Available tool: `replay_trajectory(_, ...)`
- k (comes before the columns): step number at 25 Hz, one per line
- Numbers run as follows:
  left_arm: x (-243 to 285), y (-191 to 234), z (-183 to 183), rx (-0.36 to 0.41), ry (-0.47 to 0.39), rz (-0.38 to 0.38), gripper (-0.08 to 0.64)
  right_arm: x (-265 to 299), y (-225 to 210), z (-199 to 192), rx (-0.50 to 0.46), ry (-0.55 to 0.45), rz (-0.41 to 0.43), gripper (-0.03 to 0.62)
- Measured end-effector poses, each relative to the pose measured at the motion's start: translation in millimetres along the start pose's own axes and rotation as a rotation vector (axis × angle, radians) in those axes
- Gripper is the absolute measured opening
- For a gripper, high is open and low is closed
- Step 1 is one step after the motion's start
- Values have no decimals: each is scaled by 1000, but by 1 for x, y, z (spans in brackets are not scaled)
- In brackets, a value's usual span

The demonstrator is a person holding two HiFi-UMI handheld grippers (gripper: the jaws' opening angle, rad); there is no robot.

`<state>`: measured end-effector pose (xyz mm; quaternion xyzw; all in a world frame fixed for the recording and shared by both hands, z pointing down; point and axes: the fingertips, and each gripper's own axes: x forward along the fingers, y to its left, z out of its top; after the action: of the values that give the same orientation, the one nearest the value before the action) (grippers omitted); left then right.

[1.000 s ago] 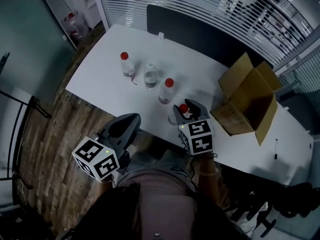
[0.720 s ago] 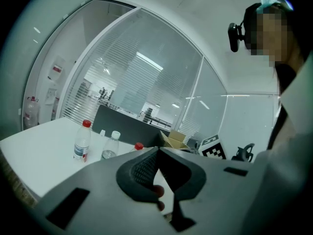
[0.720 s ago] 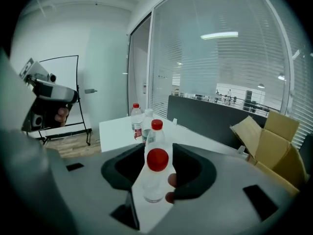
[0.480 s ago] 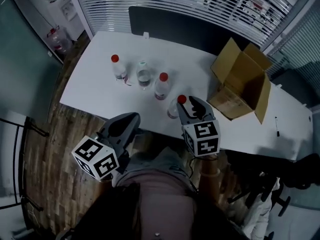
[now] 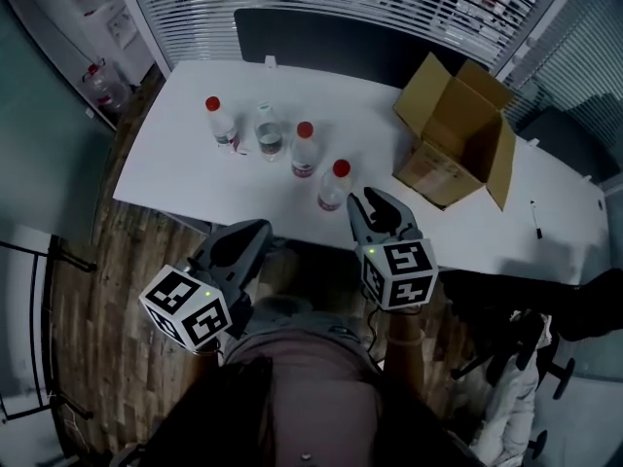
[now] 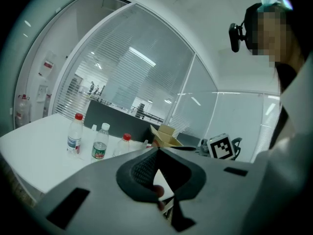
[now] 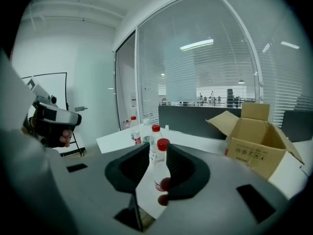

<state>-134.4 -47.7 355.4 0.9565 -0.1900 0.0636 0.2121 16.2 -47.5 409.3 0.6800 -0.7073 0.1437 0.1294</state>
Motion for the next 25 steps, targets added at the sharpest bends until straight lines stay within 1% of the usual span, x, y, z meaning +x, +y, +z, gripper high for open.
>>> replay_trajectory(4,-14,-26,-11,-2,19,-6,9,-30,7,-8,5,0,-6,112)
replay_trajectory(16,-69,-93,-50,-7,14,-10,9,-115,42,-47,18,35,7,67)
replay_trajectory(20,-90,-112,-67,-10,-3,-28,9,-138,58,-61,15,47,11,64)
replay_trajectory(25,-113,-133,-79,-3,2,-18,9,-165,74,-74,3,49,8,52)
